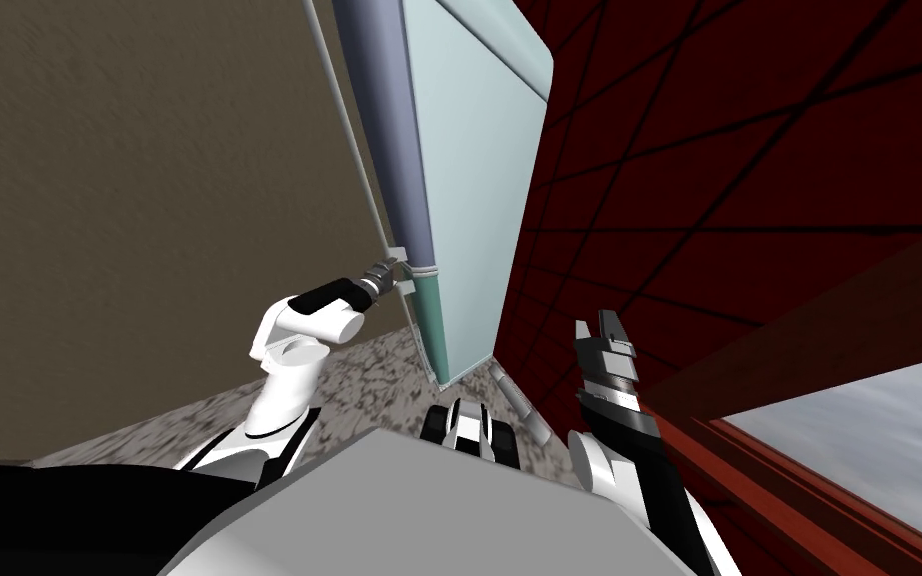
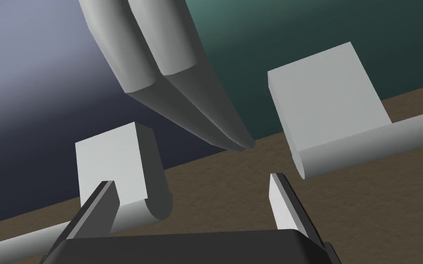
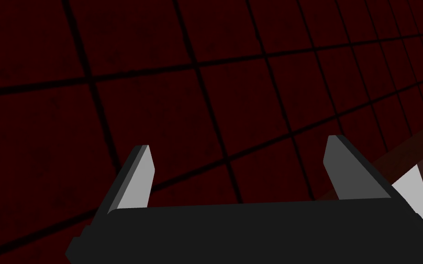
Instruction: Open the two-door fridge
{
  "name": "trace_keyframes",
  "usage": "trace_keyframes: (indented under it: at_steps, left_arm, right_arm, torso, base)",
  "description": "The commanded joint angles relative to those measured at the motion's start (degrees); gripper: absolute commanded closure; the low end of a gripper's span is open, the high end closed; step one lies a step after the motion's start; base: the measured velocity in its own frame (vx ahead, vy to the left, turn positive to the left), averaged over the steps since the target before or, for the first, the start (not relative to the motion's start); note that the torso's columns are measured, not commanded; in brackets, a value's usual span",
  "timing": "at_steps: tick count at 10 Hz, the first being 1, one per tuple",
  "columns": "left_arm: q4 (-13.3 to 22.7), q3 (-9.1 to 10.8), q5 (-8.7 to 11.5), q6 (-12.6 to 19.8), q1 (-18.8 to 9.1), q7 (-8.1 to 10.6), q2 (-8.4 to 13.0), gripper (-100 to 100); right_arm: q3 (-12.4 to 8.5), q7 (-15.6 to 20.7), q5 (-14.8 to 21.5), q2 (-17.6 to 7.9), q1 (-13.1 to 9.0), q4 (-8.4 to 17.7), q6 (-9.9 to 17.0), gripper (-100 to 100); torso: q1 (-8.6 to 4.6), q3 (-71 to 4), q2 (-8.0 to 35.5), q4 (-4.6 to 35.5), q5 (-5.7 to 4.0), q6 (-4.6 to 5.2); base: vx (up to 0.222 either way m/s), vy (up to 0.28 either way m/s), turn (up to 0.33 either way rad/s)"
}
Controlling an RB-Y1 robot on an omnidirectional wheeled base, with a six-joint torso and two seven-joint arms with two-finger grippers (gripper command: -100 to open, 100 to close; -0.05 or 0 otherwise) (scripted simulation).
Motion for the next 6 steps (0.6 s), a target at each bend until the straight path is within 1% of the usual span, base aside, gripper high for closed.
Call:
trace_keyframes:
  at_steps: [1,4,6]
  left_arm:
    - [-1.27,1.95,0.22,4.41,-1.53,-0.48,2.29,-100]
    - [-4.63,3.49,0.69,7.75,-2.17,-0.84,4.29,-100]
    - [-7.0,4.02,0.87,8.95,-2.41,-0.96,5.06,-100]
  right_arm:
    - [0.0,0.0,0.0,0.0,0.0,0.0,0.0,0]
    - [0.0,0.0,0.0,0.0,0.0,0.0,0.0,0]
    - [0.0,0.0,0.0,0.0,0.0,0.0,0.0,0]
  torso:
    - [0.08,-0.14,-0.15,-0.01,-0.01,0.04]
    - [0.0,-0.1,-0.12,-0.06,-0.01,0.07]
    - [-0.12,-0.03,-0.02,-0.02,-0.06,0.08]
  base:
    - [0.075,-0.027,0.0]
    - [0.063,-0.021,0.005]
    - [0.045,-0.006,-0.001]
